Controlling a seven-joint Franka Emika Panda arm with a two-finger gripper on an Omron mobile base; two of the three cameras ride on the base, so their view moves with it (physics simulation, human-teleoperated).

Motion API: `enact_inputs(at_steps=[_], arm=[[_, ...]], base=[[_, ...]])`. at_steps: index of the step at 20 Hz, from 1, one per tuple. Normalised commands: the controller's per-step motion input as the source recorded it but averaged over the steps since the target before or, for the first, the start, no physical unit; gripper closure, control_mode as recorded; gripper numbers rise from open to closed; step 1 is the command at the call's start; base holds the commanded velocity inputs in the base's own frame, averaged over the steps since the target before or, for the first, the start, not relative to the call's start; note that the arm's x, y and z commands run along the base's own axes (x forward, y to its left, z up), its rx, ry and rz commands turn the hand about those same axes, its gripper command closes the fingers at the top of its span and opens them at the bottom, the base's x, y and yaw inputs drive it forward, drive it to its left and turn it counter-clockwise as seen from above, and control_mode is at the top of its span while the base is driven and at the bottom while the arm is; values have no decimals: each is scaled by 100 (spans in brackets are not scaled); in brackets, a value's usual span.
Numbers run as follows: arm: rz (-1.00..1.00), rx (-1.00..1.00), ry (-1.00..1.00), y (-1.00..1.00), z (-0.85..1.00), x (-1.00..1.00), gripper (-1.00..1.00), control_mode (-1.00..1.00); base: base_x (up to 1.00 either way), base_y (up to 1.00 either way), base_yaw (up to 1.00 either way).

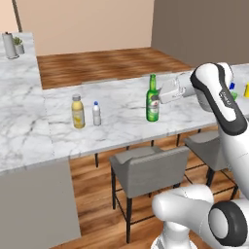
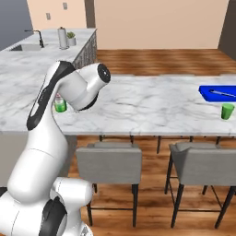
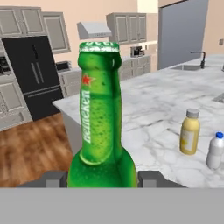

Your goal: Place the drinks on the dining counter in a tight cluster.

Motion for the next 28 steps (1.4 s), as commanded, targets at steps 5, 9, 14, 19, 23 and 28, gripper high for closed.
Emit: enact_inputs(at_steps=[5, 9, 14, 19, 23, 28], arm=[[0, 0, 0, 0, 0, 0, 100, 100], [0, 0, 0, 0, 0, 0, 100, 100], [0, 0, 0, 0, 0, 0, 100, 100], [0, 0, 0, 0, 0, 0, 100, 100], [0, 0, 0, 0, 0, 0, 100, 100], [0, 0, 0, 0, 0, 0, 100, 100]], base=[[35, 45, 10], [51, 5, -18], [44, 0, -42], [52, 20, -27], [60, 46, -18], [67, 42, -16]])
